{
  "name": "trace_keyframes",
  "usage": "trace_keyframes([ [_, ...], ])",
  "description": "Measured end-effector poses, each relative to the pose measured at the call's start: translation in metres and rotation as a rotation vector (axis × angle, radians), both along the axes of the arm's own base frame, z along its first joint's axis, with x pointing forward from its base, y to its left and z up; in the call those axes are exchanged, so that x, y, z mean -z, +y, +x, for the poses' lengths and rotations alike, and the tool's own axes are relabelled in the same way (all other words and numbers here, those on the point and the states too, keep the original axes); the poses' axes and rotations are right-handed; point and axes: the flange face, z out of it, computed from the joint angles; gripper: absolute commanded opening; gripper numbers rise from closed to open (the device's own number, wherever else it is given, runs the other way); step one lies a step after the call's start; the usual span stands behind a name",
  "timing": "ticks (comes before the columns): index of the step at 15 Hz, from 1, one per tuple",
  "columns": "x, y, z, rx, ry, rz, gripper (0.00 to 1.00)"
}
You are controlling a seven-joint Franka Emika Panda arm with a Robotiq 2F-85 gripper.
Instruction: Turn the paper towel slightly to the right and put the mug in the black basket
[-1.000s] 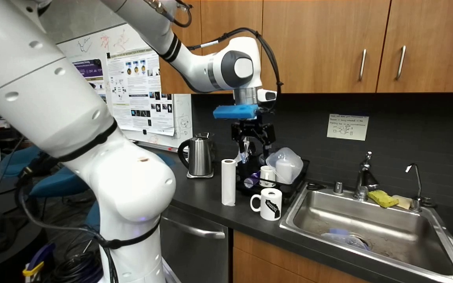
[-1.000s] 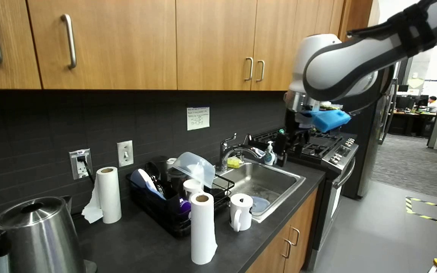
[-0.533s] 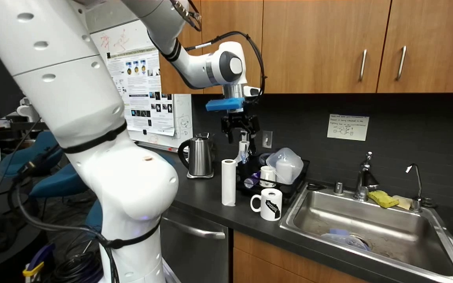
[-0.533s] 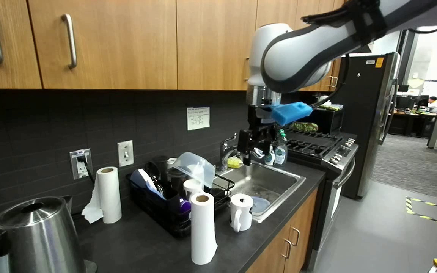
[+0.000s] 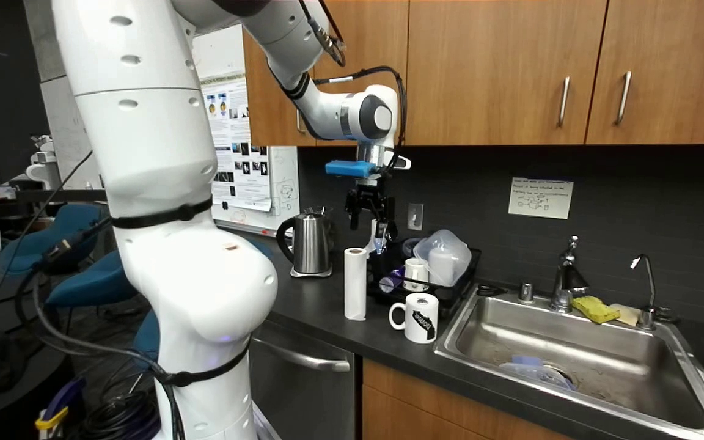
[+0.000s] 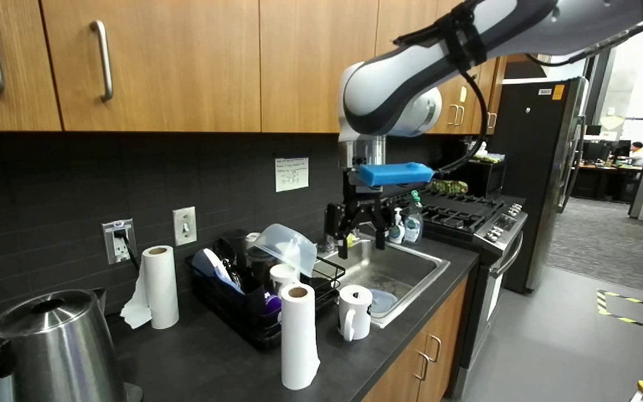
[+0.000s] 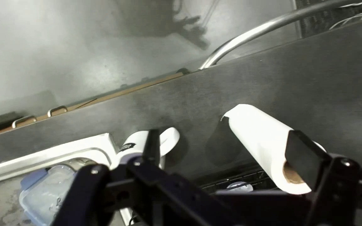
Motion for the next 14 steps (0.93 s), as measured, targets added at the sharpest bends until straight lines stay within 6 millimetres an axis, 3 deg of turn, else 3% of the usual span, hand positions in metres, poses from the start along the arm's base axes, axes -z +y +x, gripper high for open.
trace_keyframes([
  [4, 0.012, 0.005, 0.02, 0.122, 0.039, 0.07, 1.0],
  [9, 0.014, 0.002, 0.026, 0.317, 0.05, 0.049, 1.0],
  [14, 0.022, 0.027, 0.036, 0.497, 0.067, 0.047, 1.0],
])
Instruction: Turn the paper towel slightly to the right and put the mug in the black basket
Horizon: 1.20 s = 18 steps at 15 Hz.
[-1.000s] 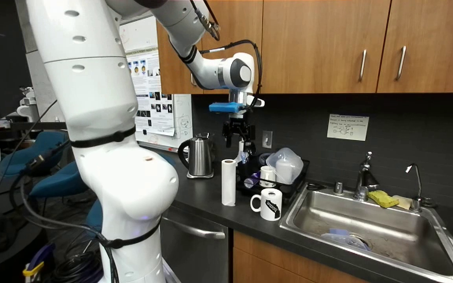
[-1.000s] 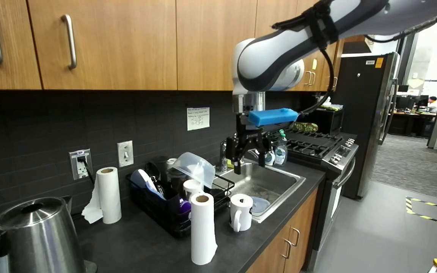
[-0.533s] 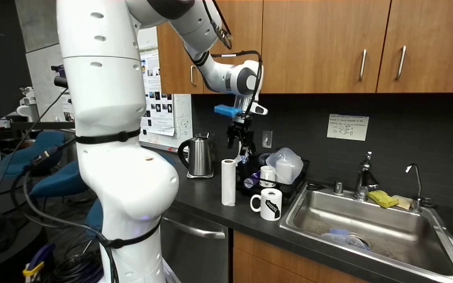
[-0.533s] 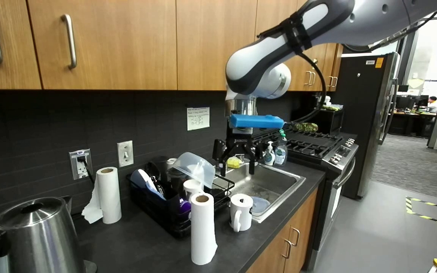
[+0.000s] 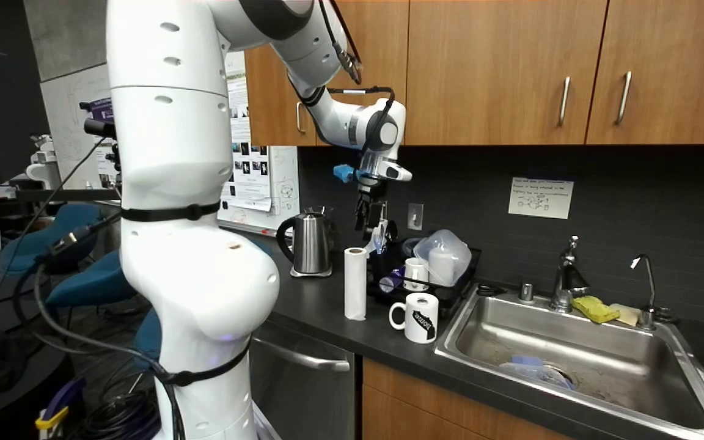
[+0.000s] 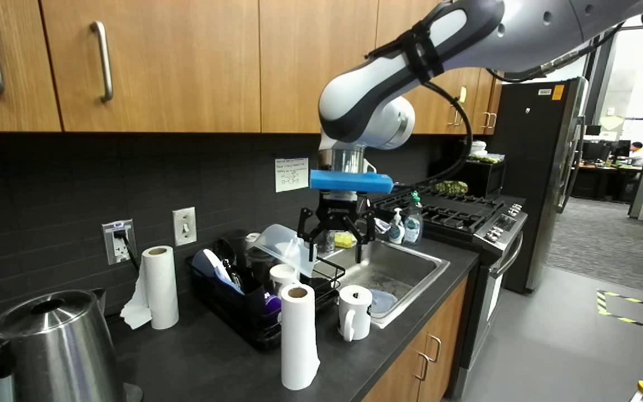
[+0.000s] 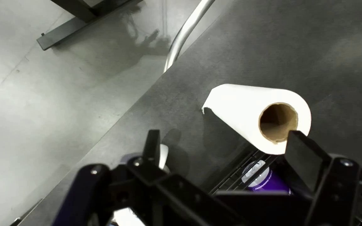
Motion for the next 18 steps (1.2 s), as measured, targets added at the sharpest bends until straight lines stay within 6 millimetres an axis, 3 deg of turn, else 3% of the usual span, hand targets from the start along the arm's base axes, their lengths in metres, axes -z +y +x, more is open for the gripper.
trace_keyframes([
  [4, 0.036, 0.014, 0.017, 0.081, 0.03, -0.017, 1.0],
  [8, 0.063, 0.002, 0.03, 0.145, 0.073, -0.037, 1.0],
  [18, 0.065, -0.017, 0.026, 0.266, 0.132, -0.071, 1.0],
])
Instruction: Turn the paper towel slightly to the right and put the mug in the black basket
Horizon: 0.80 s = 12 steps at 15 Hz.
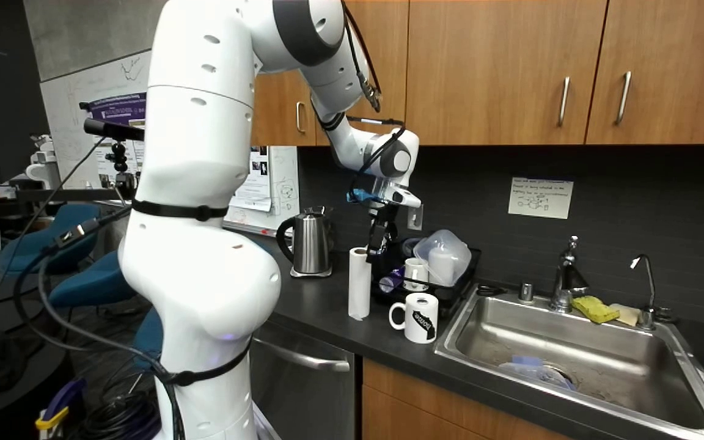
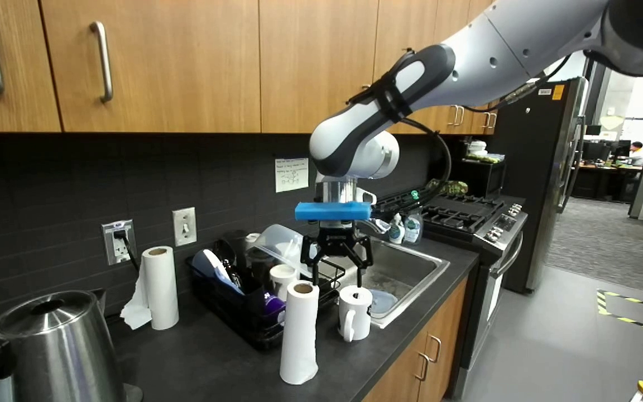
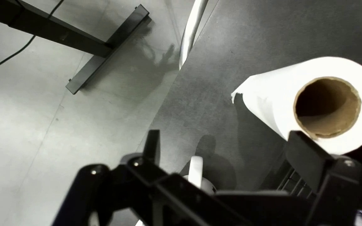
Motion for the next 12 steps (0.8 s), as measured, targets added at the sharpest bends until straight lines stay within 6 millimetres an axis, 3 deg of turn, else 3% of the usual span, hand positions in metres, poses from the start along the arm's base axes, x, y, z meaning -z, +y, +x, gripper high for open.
trace_keyframes([
  [7, -0.005, -0.006, -0.022, 0.041, 0.02, -0.022, 1.0],
  [12, -0.039, -0.008, -0.038, 0.054, -0.014, -0.032, 1.0],
])
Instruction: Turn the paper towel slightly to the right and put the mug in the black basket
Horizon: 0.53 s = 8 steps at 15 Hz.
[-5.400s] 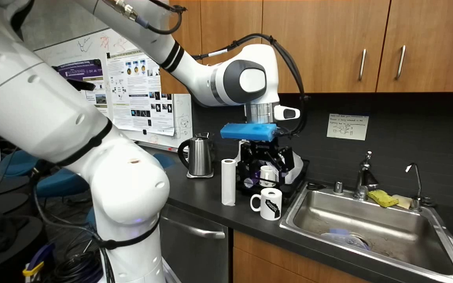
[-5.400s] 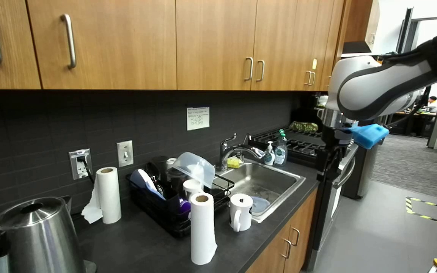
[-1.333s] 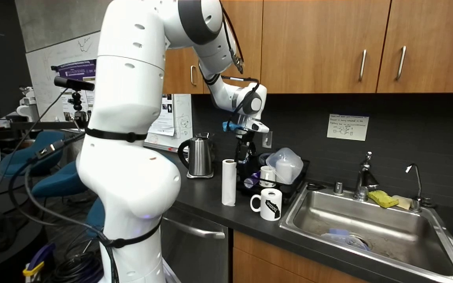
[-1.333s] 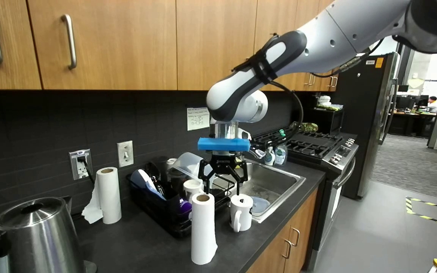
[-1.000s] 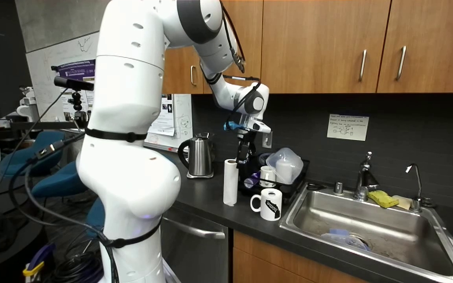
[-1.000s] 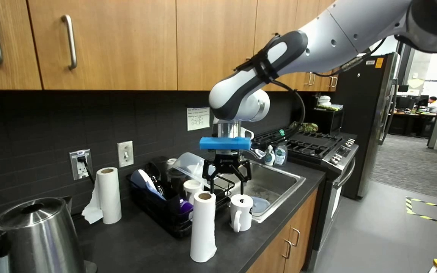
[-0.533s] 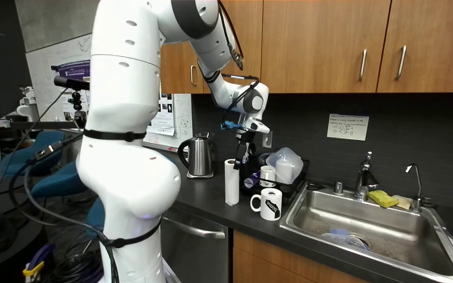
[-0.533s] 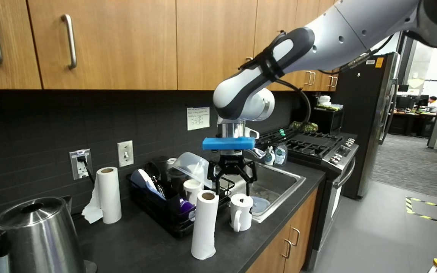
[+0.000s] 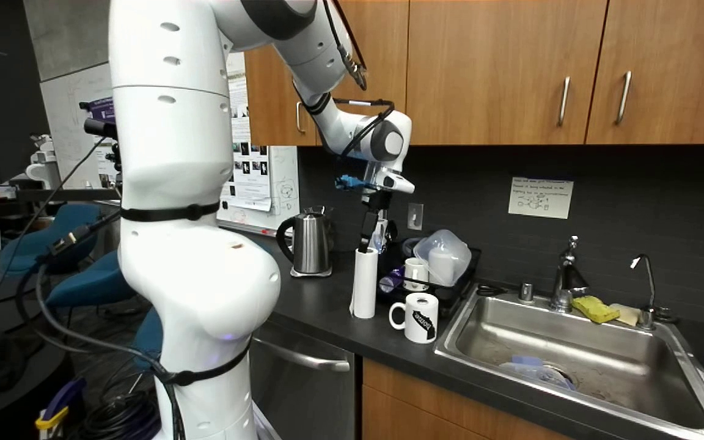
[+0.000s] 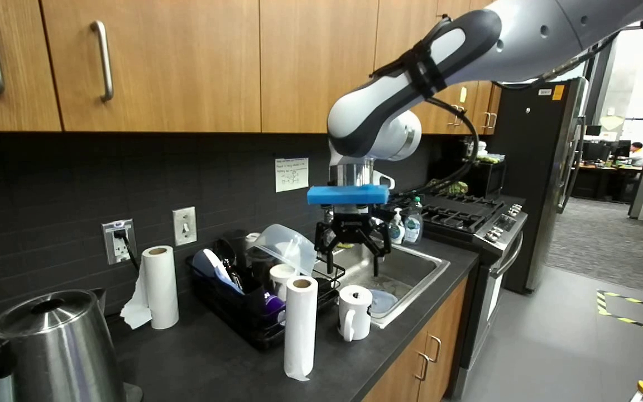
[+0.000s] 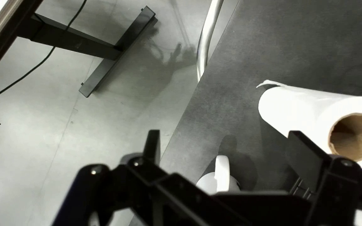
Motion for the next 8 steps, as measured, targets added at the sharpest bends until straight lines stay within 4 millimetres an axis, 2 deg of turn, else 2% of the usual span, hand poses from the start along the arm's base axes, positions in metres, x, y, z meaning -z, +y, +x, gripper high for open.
trace_keyframes([
  [2, -0.012, 0.0, -0.002, -0.001, -0.018, 0.001, 1.0],
  [4, -0.015, 0.0, -0.002, -0.004, -0.028, -0.003, 1.0],
  [8, -0.002, -0.002, 0.004, -0.02, -0.03, -0.019, 1.0],
])
